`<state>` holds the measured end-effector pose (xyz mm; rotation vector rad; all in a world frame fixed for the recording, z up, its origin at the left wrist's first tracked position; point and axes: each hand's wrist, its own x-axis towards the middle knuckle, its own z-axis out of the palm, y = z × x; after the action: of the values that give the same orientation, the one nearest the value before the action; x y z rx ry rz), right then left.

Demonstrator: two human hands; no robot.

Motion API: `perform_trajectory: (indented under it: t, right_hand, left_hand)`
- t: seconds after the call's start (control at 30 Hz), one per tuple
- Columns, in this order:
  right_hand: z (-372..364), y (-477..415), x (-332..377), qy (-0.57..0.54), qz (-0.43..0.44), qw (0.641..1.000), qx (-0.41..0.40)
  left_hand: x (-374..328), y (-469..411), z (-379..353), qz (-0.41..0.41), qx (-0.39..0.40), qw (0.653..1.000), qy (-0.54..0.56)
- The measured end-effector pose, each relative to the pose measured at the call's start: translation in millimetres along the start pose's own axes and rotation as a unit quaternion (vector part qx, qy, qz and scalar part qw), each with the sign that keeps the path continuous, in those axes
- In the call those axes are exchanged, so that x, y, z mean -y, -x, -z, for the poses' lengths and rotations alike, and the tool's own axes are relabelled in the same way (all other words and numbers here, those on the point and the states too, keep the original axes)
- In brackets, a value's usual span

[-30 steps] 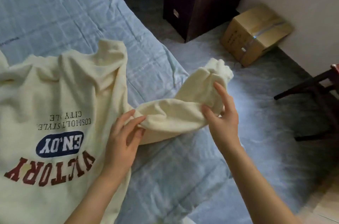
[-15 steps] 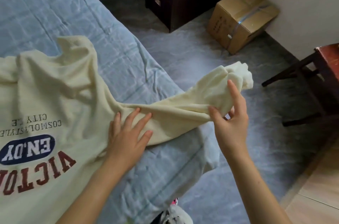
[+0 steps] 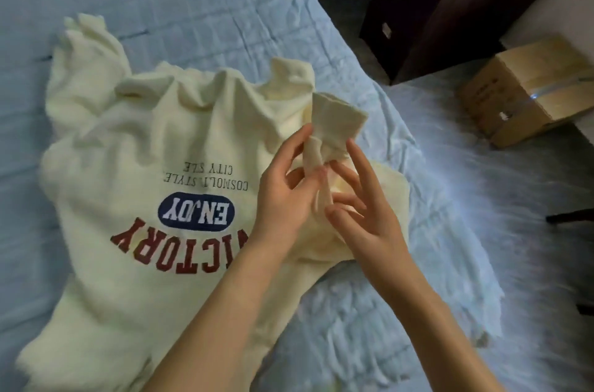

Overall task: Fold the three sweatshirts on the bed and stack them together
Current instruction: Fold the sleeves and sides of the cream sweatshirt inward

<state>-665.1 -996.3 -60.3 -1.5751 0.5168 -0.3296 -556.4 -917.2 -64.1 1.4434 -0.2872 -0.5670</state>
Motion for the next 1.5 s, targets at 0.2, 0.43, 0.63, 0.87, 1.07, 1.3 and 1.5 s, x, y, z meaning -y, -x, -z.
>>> perform_trajectory:
  t: [0.2, 0.43, 0.63, 0.87, 1.07, 1.3, 1.5]
  right_hand:
    - [-79.7, 4.0, 10.4, 0.033, 0.025, 0.999, 0.012]
    - [-130.8, -6.1, -6.6, 0.465, 0.069, 0.876, -0.106]
    - [-158.7, -8.5, -65.5, 0.636, -0.092, 0.764, 0.057]
    - [-183.0, -22.4, -84.4, 0.672, 0.021, 0.736, 0.072]
    - [-180.4, -20.8, -100.1, 0.667, 0.002, 0.739, 0.099]
    - [-210.4, -34.4, -59.0, 0.602, 0.078, 0.791, 0.073]
    - [-247.8, -74.7, -70.6, 0.620, 0.072, 0.755, 0.200]
  left_hand:
    - [-11.1, 12.8, 89.2, -0.029, -0.048, 0.998, 0.032]
    - [-13.3, 28.5, 238.7, 0.034, -0.196, 0.972, 0.125]
    - [7.4, 44.3, 291.9, -0.044, -0.163, 0.838, -0.519]
    - [65.0, 11.2, 296.1, -0.133, 0.098, 0.649, -0.742]
    - [66.2, 17.1, 303.1, -0.131, 0.115, 0.699, -0.693]
    - [37.9, 18.2, 319.3, -0.166, -0.022, 0.714, -0.679]
    - [53.1, 1.3, 333.8, 0.015, 0.012, 0.783, -0.621]
